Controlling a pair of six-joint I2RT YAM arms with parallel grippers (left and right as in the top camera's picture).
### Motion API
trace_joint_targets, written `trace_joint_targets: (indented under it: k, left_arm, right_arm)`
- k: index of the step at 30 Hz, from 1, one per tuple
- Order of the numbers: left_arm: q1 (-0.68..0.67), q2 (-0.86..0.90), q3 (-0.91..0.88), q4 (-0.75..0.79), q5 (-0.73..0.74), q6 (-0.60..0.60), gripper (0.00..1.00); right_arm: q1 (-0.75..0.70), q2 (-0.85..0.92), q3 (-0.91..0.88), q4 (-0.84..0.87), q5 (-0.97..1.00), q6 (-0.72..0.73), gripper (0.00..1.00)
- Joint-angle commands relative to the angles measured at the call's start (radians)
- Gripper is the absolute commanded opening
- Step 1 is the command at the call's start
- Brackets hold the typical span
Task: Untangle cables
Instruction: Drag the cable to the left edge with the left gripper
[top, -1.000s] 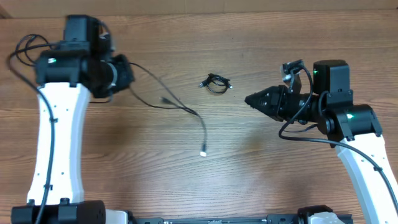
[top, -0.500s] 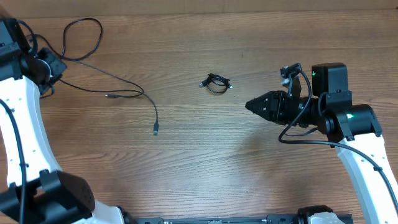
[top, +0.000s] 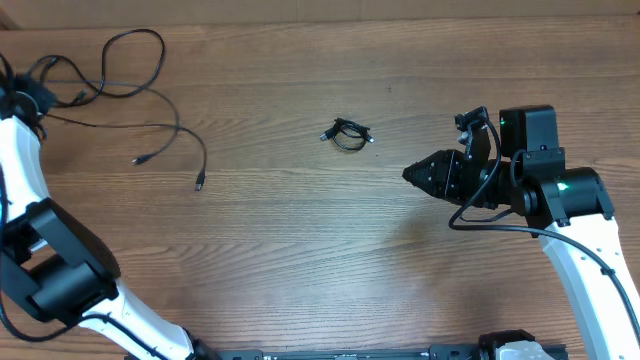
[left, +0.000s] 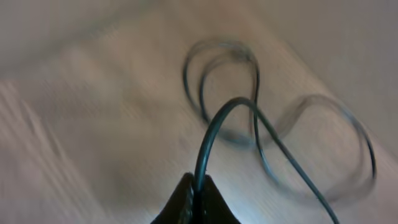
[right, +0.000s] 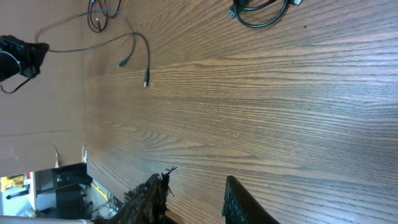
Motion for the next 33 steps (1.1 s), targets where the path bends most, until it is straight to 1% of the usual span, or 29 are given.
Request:
trace_joint_targets:
  k: [1,2,3,4,5,6,7,9,10,11,14,15,17,19,20,21,22,23,24,26,27,28,30,33]
  left_arm:
    - [0.031,0.071,0.016,0.084,-0.017,0.086,0.04]
    - [0.046,0.092,0.016,0.109,-0.035,0.086,0.04]
    - [0.089,0.126,0.016,0.138,-0.075,0.095,0.12]
    - [0.104,0.140,0.016,0.137,-0.075,0.124,0.22]
    - [0.109,0.144,0.016,0.133,-0.078,0.155,0.18]
    - [0.117,0.151,0.016,0.129,-0.095,0.187,0.18]
    - [0.128,0.156,0.016,0.117,-0.140,0.202,0.29]
    - [0.143,0.156,0.016,0.095,-0.177,0.202,0.33]
    - [0.152,0.156,0.016,0.087,-0.171,0.201,0.43]
    - [0.154,0.156,0.016,0.076,-0.159,0.201,0.45]
    - [0.152,0.156,0.016,-0.020,-0.038,0.201,0.58]
    - [0.150,0.157,0.015,-0.043,0.023,0.198,0.58]
    - [0.142,0.157,0.006,-0.071,0.190,0.190,0.59]
    - [0.131,0.158,-0.004,-0.075,0.306,0.190,0.60]
    - [0.122,0.158,-0.010,-0.076,0.345,0.185,0.54]
    - [0.106,0.158,-0.019,-0.084,0.327,0.158,0.49]
    - [0.094,0.158,-0.024,-0.090,0.290,0.143,0.49]
    - [0.077,0.158,-0.035,-0.093,0.215,0.122,0.56]
    - [0.050,0.158,-0.051,-0.097,0.095,0.090,0.71]
    - [0.031,0.158,-0.064,-0.096,0.038,0.089,0.71]
    - [0.026,0.158,-0.067,-0.096,0.018,0.089,0.72]
    - [0.022,0.158,-0.071,-0.095,-0.011,0.089,0.76]
    - [0.023,0.159,-0.073,-0.098,-0.051,0.072,0.77]
    - [0.044,0.159,-0.074,-0.109,-0.058,0.051,0.78]
  right_arm:
    - [0.001,0.013,0.013,0.006,0.012,-0.008,0.30]
    - [0.001,0.022,0.013,0.006,0.012,-0.007,0.30]
    - [0.001,0.047,0.013,0.006,0.012,-0.007,0.30]
    - [0.001,0.057,0.013,0.008,0.012,-0.007,0.30]
    - [0.001,0.064,0.013,0.010,0.012,-0.007,0.30]
    - [0.001,0.070,0.013,0.014,0.012,-0.003,0.30]
    - [0.001,0.081,0.013,0.016,0.011,0.009,0.30]
    - [0.001,0.094,0.013,0.016,0.011,0.012,0.30]
    - [0.001,0.098,0.013,0.017,0.011,0.011,0.30]
    - [0.001,0.098,0.013,0.018,0.011,0.011,0.30]
    - [0.001,0.098,0.013,0.018,0.012,0.011,0.30]
    - [0.001,0.098,0.013,0.018,0.012,0.011,0.30]
    - [0.001,0.098,0.013,0.018,0.012,0.011,0.30]
    - [0.002,0.098,0.013,0.018,0.011,0.011,0.31]
    - [0.002,0.098,0.013,0.018,0.011,0.011,0.31]
    - [0.003,0.098,0.013,0.018,0.012,0.011,0.31]
    - [0.003,0.098,0.013,0.018,0.012,0.011,0.31]
    - [0.003,0.098,0.013,0.018,0.012,0.011,0.31]
    - [0.003,0.098,0.013,0.017,0.012,0.008,0.31]
    - [0.003,0.098,0.013,0.015,0.012,0.003,0.32]
    - [0.003,0.098,0.013,0.014,0.012,0.003,0.34]
    - [0.003,0.098,0.013,0.014,0.012,0.002,0.34]
    - [0.003,0.098,0.013,0.013,0.012,-0.001,0.34]
    - [0.003,0.098,0.013,0.009,0.012,-0.001,0.35]
